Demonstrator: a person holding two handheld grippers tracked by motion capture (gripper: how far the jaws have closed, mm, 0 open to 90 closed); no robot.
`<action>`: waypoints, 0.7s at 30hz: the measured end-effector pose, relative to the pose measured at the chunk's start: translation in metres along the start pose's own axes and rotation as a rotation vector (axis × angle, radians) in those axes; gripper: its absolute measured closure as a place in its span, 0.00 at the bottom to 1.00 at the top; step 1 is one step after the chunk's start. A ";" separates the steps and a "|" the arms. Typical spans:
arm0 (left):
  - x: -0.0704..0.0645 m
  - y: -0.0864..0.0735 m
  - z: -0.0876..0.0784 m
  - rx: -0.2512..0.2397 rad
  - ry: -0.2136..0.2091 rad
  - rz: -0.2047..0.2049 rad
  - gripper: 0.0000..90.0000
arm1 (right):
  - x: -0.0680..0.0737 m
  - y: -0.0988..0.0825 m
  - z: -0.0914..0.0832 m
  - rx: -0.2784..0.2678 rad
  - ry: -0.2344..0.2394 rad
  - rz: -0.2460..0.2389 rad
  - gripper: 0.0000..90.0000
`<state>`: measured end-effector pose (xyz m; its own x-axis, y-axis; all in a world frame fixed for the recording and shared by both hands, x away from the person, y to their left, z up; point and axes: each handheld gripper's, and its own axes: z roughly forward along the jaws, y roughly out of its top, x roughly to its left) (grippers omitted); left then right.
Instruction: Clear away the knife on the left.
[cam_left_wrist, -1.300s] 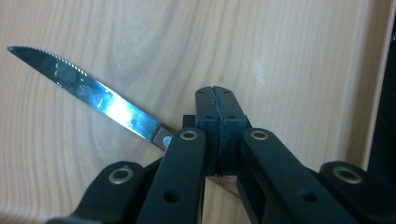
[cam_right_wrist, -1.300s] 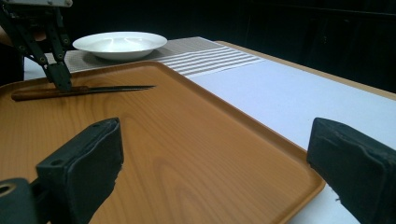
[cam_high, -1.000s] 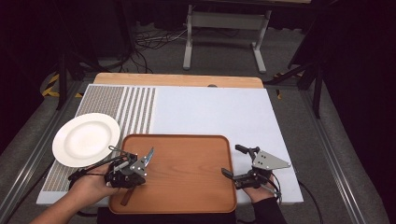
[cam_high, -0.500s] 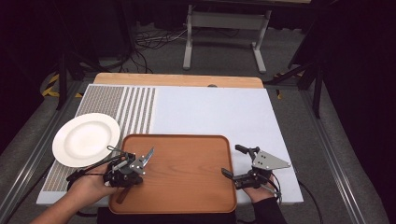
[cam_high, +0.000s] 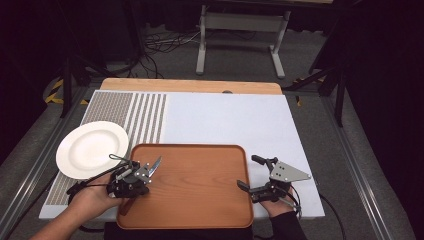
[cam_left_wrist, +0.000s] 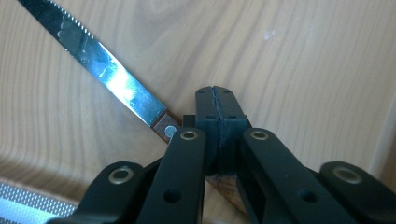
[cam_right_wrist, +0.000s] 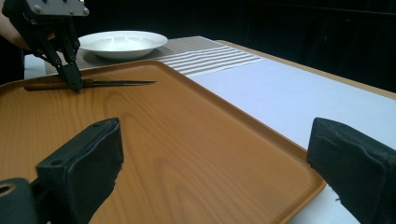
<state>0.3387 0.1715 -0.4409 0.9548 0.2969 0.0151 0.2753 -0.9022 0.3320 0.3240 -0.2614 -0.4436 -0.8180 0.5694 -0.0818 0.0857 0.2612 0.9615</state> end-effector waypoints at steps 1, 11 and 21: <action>0.000 0.000 0.000 0.000 0.000 0.000 1.00 | 0.000 0.000 0.000 0.000 0.000 0.000 0.05; 0.006 -0.008 -0.002 -0.002 0.001 -0.036 1.00 | 0.000 0.000 0.000 -0.001 -0.001 0.003 0.05; 0.014 -0.018 -0.004 -0.024 -0.023 -0.096 1.00 | 0.000 0.000 0.000 -0.001 -0.002 0.006 0.05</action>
<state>0.3470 0.1935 -0.4430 0.9264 0.3745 -0.0397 0.3636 -0.8620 0.3533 0.3241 -0.2617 -0.4437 -0.8162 0.5728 -0.0764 0.0901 0.2568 0.9622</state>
